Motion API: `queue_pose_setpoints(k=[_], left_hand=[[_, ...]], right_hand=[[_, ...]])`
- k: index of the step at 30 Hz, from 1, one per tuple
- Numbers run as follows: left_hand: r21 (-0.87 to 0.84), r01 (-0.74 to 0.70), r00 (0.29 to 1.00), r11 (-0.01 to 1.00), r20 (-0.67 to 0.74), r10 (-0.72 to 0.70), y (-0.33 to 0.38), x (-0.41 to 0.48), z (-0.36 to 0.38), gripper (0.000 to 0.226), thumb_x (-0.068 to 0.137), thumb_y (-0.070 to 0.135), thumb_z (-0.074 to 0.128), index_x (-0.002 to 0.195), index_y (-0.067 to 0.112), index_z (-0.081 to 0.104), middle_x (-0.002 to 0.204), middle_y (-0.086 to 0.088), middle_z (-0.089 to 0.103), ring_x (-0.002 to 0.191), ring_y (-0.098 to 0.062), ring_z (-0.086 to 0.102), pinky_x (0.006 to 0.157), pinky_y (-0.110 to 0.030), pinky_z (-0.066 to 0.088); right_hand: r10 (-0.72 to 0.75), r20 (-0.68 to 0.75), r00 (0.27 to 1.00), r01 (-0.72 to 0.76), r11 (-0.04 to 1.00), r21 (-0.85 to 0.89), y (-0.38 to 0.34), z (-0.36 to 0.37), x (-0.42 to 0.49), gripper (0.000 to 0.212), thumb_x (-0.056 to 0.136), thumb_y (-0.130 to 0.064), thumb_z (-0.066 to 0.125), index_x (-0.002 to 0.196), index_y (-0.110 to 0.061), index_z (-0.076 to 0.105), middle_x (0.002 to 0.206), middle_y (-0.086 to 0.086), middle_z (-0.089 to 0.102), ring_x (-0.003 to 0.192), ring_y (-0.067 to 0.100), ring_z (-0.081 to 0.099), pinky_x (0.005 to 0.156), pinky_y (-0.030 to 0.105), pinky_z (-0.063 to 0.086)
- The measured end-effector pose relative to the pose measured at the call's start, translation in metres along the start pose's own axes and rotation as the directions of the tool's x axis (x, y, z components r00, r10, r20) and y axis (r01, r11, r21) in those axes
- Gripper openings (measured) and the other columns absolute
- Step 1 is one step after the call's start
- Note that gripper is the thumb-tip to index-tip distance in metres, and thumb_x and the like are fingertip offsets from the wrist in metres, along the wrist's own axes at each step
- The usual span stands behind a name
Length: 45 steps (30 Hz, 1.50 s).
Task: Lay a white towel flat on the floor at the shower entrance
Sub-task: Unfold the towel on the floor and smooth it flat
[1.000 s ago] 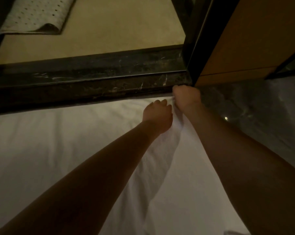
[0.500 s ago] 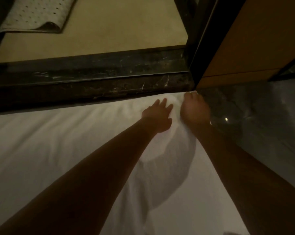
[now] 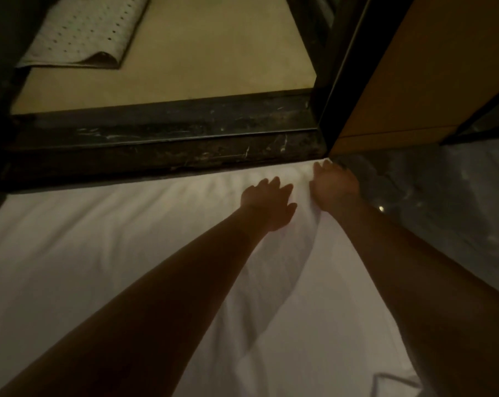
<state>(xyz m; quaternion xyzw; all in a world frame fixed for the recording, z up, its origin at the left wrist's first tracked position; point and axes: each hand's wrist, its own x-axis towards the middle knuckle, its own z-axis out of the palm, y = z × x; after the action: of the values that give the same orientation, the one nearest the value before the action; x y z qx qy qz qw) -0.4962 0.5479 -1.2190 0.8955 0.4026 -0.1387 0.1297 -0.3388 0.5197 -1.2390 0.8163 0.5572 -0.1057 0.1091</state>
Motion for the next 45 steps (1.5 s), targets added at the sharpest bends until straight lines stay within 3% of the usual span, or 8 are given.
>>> queue_pose_setpoints(k=[4, 8, 17, 28, 34, 38, 41, 45], left_hand=[[0.006, 0.063, 0.979, 0.998, -0.196, -0.060, 0.005, -0.030, 0.004, 0.049, 0.093, 0.052, 0.035, 0.127, 0.021, 0.051, 0.119, -0.004, 0.057, 0.104, -0.021, 0.054, 0.079, -0.035, 0.045], [-0.022, 0.099, 0.967, 0.995, -0.233, -0.102, 0.015, -0.065, 0.012, 0.053, 0.091, 0.057, 0.035, 0.123, 0.020, 0.054, 0.121, -0.005, 0.057, 0.108, -0.022, 0.053, 0.085, -0.036, 0.043], [-0.083, 0.044, 0.954, 0.996, -0.291, -0.066, 0.057, -0.140, 0.022, 0.051, 0.089, 0.058, 0.034, 0.103, 0.016, 0.060, 0.092, -0.003, 0.058, 0.077, -0.016, 0.045, 0.065, -0.029, 0.033], [-0.223, -0.085, 0.987, 0.971, -0.153, 0.051, 0.151, -0.214, 0.080, 0.048, 0.091, 0.054, 0.034, 0.109, 0.016, 0.057, 0.098, -0.004, 0.057, 0.088, -0.020, 0.051, 0.066, -0.032, 0.034], [-0.259, -0.086, 0.995, 0.962, -0.071, 0.070, 0.176, -0.229, 0.106, 0.040, 0.090, 0.051, 0.039, 0.101, 0.016, 0.058, 0.095, -0.004, 0.056, 0.085, -0.020, 0.051, 0.066, -0.032, 0.035], [-0.325, -0.072, 0.995, 0.943, 0.040, 0.090, 0.184, -0.230, 0.123, 0.034, 0.093, 0.044, 0.043, 0.109, 0.018, 0.057, 0.106, -0.004, 0.059, 0.095, -0.022, 0.055, 0.080, -0.034, 0.045], [-0.403, -0.013, 0.988, 0.915, 0.135, 0.073, 0.189, -0.231, 0.133, 0.030, 0.096, 0.032, 0.044, 0.117, 0.013, 0.055, 0.119, -0.009, 0.057, 0.108, -0.025, 0.054, 0.090, -0.035, 0.043], [-0.534, -0.025, 0.974, 0.845, 0.177, 0.141, 0.194, -0.237, 0.137, 0.026, 0.097, 0.018, 0.043, 0.114, 0.005, 0.057, 0.114, -0.014, 0.061, 0.102, -0.029, 0.057, 0.057, -0.013, 0.035]], right_hand=[[-0.192, -0.151, 0.970, 0.193, 0.981, -0.003, -0.005, -0.005, -0.038, 0.048, 0.095, -0.032, 0.040, 0.138, -0.012, 0.038, 0.132, 0.015, 0.050, 0.118, 0.032, 0.048, 0.100, 0.042, 0.038], [-0.289, -0.125, 0.949, 0.288, 0.957, -0.029, -0.005, -0.011, -0.084, 0.054, 0.096, -0.036, 0.040, 0.145, -0.015, 0.029, 0.143, 0.012, 0.042, 0.128, 0.030, 0.042, 0.109, 0.044, 0.029], [-0.286, -0.064, 0.956, 0.287, 0.958, 0.011, 0.026, -0.009, -0.188, 0.042, 0.093, -0.032, 0.046, 0.130, -0.013, 0.051, 0.128, 0.013, 0.056, 0.109, 0.032, 0.057, 0.090, 0.040, 0.047], [-0.319, 0.160, 0.934, 0.329, 0.944, -0.039, 0.079, 0.039, -0.295, 0.045, 0.094, -0.030, 0.039, 0.139, -0.024, 0.042, 0.137, 0.001, 0.049, 0.116, 0.023, 0.052, 0.095, 0.033, 0.042], [-0.394, 0.230, 0.890, 0.411, 0.911, -0.030, 0.083, 0.054, -0.317, 0.052, 0.083, -0.017, 0.051, 0.134, -0.023, 0.046, 0.129, 0.002, 0.052, 0.114, 0.022, 0.050, 0.093, 0.032, 0.043], [-0.417, 0.268, 0.868, 0.440, 0.898, -0.029, 0.083, 0.065, -0.321, 0.055, 0.079, -0.016, 0.057, 0.132, -0.023, 0.046, 0.124, 0.002, 0.052, 0.109, 0.022, 0.051, 0.088, 0.032, 0.045], [-0.425, 0.296, 0.855, 0.444, 0.896, 0.002, 0.080, 0.071, -0.321, 0.054, 0.080, -0.018, 0.058, 0.132, -0.023, 0.044, 0.123, 0.002, 0.051, 0.108, 0.022, 0.052, 0.085, 0.030, 0.043], [-0.434, 0.359, 0.827, 0.467, 0.884, -0.008, 0.081, 0.071, -0.322, 0.035, 0.083, -0.018, 0.053, 0.118, -0.023, 0.052, 0.116, 0.001, 0.057, 0.104, 0.022, 0.057, 0.082, 0.030, 0.043]])
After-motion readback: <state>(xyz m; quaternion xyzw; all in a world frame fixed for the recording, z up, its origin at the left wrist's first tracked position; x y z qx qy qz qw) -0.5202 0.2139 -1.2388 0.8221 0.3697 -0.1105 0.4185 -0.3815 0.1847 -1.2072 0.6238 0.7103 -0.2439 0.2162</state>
